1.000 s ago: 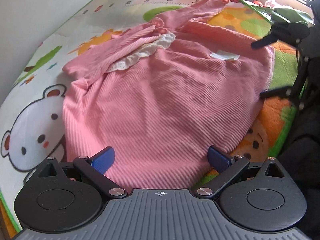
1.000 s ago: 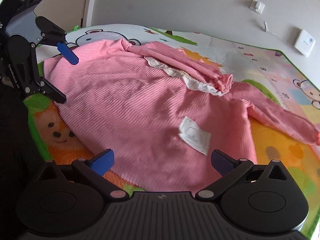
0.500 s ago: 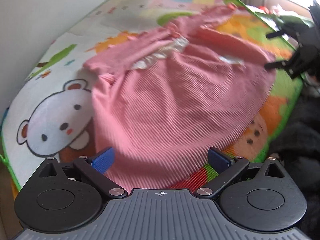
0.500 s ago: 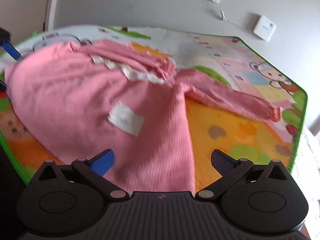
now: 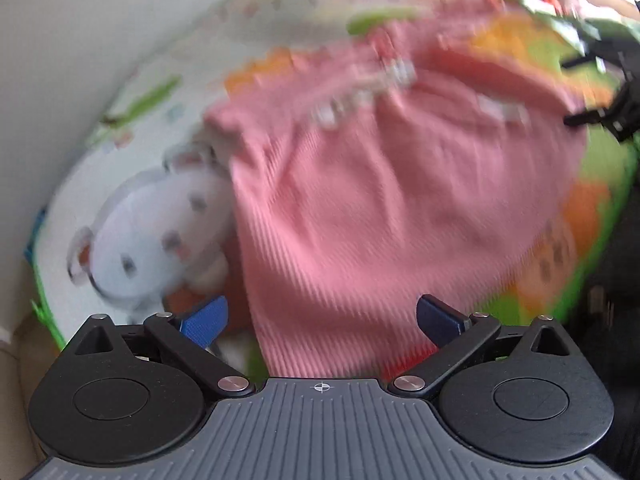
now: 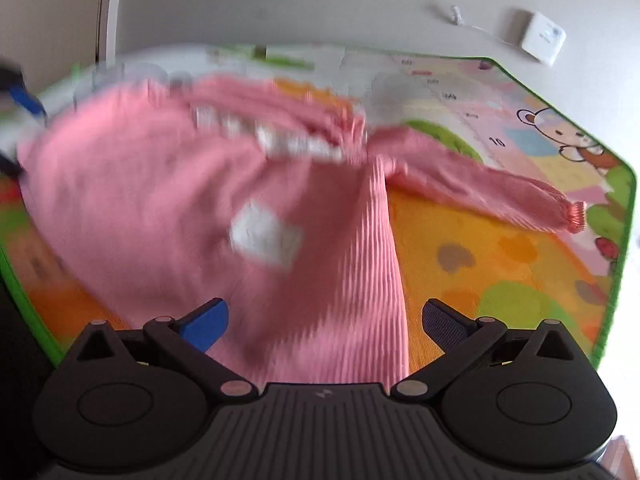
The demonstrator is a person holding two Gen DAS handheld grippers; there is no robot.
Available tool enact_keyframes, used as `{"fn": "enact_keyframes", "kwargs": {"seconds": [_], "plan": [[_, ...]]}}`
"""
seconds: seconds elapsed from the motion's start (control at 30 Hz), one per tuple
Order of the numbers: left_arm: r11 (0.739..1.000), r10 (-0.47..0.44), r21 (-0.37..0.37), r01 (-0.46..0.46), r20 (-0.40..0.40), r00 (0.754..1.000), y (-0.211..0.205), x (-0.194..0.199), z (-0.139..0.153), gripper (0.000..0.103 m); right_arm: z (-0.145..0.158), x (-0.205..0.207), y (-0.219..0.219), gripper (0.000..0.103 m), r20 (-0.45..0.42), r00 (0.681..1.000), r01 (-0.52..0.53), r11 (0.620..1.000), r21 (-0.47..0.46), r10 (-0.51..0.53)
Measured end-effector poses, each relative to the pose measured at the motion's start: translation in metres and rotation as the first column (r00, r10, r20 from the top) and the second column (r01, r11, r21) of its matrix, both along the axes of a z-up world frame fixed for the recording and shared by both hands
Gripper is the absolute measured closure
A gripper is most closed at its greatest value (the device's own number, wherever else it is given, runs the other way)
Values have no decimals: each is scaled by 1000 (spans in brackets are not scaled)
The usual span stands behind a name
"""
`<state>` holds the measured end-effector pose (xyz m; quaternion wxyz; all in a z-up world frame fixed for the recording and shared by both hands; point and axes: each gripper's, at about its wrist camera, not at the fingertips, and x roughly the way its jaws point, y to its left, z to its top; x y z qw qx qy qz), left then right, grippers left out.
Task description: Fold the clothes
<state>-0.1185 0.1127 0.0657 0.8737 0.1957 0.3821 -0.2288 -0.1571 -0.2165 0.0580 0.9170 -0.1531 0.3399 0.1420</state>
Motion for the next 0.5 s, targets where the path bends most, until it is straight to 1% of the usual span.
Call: {"fn": "enact_keyframes", "kwargs": {"seconds": [0.07, 0.13, 0.17, 0.2, 0.27, 0.3, 0.33, 0.4, 0.47, 0.5], "plan": [[999, 22, -42, -19, 61, 998, -6, 16, 14, 0, 18, 14, -10, 0, 10, 999, 33, 989, 142, -35], [997, 42, -74, -34, 120, 992, -16, 37, 21, 0, 31, 35, -24, 0, -3, 996, 84, 960, 268, -87], [995, 52, -91, -39, 146, 988, -21, 47, 25, 0, 36, 48, -34, 0, -17, 992, 123, 941, 314, -124], [993, 54, -116, -36, 153, 987, -25, 58, 27, 0, 38, 62, -45, 0, -33, 983, 181, 920, 348, -181], [984, 48, -175, -22, 145, 988, -35, 80, 29, 0, 43, 92, -70, 0, -74, 954, 296, 863, 409, -292], [980, 33, -201, -5, 139, 990, -39, 88, 29, 0, 42, 107, -86, 0, -104, 930, 361, 823, 438, -353], [974, 18, -225, 12, 135, 991, -42, 96, 29, 0, 38, 120, -101, 0, -146, 903, 421, 771, 477, -403], [967, -18, -248, 54, 145, 989, -46, 107, 26, 0, 28, 146, -130, 0, -237, 841, 530, 651, 543, -487], [959, -30, -275, 72, 155, 987, -47, 119, 23, 0, 9, 164, -151, 0, -319, 798, 584, 529, 615, -511], [952, -18, -300, 65, 157, 988, -44, 124, 22, 0, -1, 171, -158, 0, -352, 780, 603, 470, 644, -517]]}}
